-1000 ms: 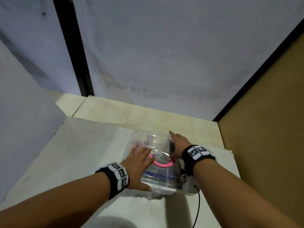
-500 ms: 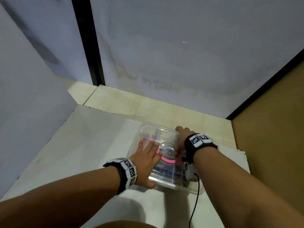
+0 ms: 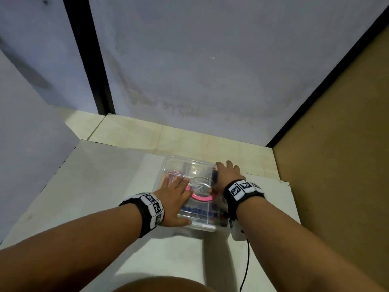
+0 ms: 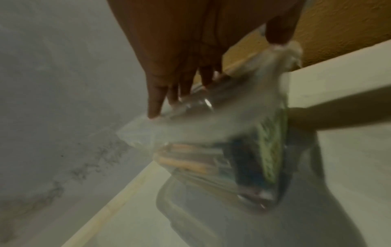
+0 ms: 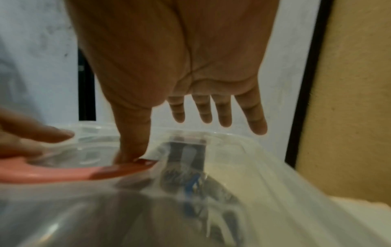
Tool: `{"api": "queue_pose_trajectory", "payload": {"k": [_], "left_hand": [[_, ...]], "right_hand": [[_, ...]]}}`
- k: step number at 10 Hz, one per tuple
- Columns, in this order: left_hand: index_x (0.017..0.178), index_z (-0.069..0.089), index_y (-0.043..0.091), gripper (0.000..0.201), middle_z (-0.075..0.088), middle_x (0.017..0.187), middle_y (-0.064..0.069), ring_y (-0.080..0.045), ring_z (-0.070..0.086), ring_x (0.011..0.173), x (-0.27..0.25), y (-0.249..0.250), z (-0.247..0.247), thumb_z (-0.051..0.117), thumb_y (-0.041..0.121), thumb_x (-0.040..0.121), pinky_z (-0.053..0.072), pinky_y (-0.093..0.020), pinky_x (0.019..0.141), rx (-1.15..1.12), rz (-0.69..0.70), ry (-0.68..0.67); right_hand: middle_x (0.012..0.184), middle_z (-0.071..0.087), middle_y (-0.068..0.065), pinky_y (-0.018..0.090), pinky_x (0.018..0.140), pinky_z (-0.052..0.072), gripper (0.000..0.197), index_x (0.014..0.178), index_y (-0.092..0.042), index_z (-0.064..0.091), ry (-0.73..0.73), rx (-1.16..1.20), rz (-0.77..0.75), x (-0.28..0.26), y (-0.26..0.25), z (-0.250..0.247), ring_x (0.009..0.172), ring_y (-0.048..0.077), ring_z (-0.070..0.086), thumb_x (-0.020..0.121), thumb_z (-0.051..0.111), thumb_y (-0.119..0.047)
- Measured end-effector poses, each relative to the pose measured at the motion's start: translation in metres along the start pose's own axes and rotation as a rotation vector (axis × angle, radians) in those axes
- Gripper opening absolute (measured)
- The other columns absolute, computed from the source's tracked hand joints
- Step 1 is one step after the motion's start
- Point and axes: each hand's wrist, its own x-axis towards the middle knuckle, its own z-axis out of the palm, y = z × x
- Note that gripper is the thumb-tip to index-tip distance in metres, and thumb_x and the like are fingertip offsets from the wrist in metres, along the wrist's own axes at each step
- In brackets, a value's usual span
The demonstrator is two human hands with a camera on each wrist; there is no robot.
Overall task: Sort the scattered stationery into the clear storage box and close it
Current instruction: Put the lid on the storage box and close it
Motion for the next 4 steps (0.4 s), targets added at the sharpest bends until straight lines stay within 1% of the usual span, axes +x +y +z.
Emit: {"api": "queue_pose_trajectory", "payload": {"k": [1, 2, 3, 4], "left_hand": [[0.144, 0.027, 0.018, 0.077, 0.018, 0.153, -0.010, -0.031, 0.018, 0.142, 0.002, -0.005, -0.015, 0.050, 0.059, 0.082, 0.023, -0.050, 0.115, -0.020, 0.035, 0.043], [0.138, 0.038, 0.022, 0.064, 0.035, 0.144, -0.002, -0.023, 0.037, 0.133, 0.001, -0.010, -0.024, 0.060, 0.042, 0.081, 0.035, -0.037, 0.111, -0.175, 0.013, 0.043], [0.137, 0.037, 0.027, 0.059, 0.037, 0.142, 0.002, -0.019, 0.040, 0.132, -0.002, -0.017, -0.017, 0.058, 0.031, 0.082, 0.037, -0.032, 0.111, -0.281, -0.032, 0.074], [0.137, 0.041, 0.022, 0.051, 0.039, 0.141, 0.001, -0.016, 0.040, 0.131, -0.023, -0.026, -0.010, 0.051, 0.027, 0.087, 0.031, -0.022, 0.111, -0.293, -0.079, 0.145]], "right_hand": [[0.134, 0.039, 0.009, 0.047, 0.100, 0.043, 0.067, 0.134, -0.023, 0.036, -0.010, 0.081, -0.009, -0.019, 0.000, 0.005, 0.124, 0.032, 0.039, 0.076, 0.070, -0.028], [0.135, 0.041, 0.009, 0.041, 0.103, 0.041, 0.061, 0.138, -0.020, 0.037, -0.003, 0.156, -0.046, -0.039, 0.008, 0.012, 0.122, 0.031, 0.042, 0.082, 0.061, -0.029], [0.130, 0.049, 0.009, 0.034, 0.101, 0.041, 0.043, 0.128, -0.016, 0.050, 0.018, 0.203, -0.071, -0.060, 0.025, 0.017, 0.117, 0.027, 0.048, 0.087, 0.054, -0.028], [0.122, 0.059, 0.005, 0.023, 0.093, 0.043, 0.027, 0.114, -0.014, 0.063, 0.063, 0.319, -0.054, -0.083, 0.038, 0.020, 0.109, 0.021, 0.057, 0.089, 0.055, -0.021]]}}
